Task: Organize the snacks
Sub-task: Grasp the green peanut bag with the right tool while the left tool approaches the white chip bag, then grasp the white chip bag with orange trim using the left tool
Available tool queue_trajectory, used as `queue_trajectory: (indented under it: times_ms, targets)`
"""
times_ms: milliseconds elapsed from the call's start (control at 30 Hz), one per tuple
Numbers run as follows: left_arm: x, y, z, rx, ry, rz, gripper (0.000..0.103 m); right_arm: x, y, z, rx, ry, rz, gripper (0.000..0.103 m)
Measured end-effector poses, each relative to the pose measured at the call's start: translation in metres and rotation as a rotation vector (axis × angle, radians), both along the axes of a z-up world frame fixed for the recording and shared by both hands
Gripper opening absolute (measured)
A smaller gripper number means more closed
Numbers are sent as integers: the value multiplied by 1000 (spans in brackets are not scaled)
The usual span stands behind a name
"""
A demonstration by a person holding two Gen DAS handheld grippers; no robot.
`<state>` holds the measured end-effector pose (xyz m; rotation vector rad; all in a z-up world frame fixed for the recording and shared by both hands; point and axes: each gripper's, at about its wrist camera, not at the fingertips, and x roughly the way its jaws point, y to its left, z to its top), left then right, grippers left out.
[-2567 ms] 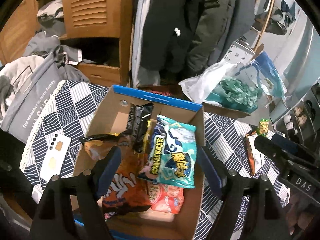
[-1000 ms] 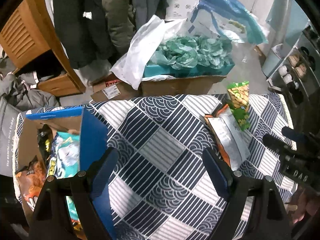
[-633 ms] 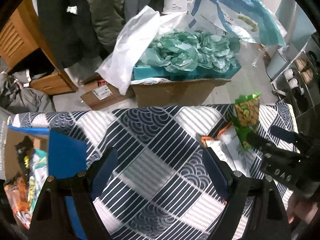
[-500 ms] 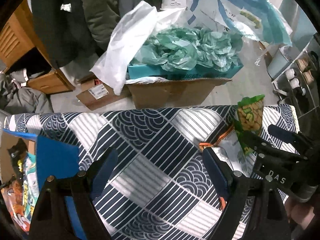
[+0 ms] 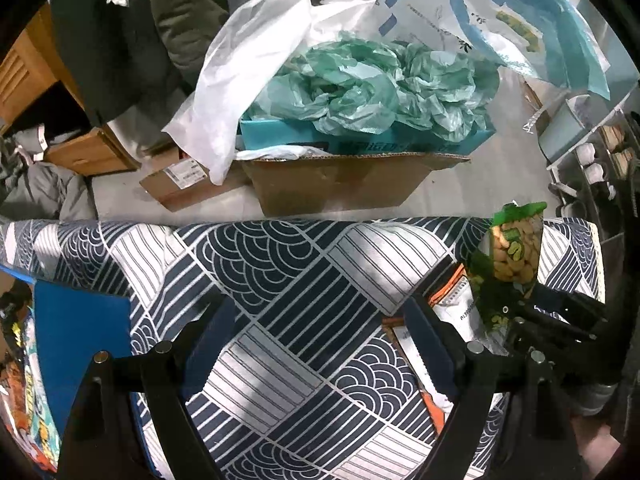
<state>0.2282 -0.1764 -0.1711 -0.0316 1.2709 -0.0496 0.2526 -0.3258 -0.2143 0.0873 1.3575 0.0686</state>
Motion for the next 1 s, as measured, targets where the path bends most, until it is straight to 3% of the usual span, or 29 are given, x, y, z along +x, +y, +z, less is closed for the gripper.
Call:
queue_trajectory:
  times_ms: [133, 500, 1000]
  targets:
    - [-5, -4, -2, -30, 15, 7, 88, -2, -5, 6, 5, -21, -12, 24]
    - [-30, -38, -3, -123, 70, 26, 88, -31, -32, 27, -124, 10, -2, 25]
    - [-40, -78, -28, -145, 107, 89, 88, -72, -67, 17, -100, 70, -8, 25]
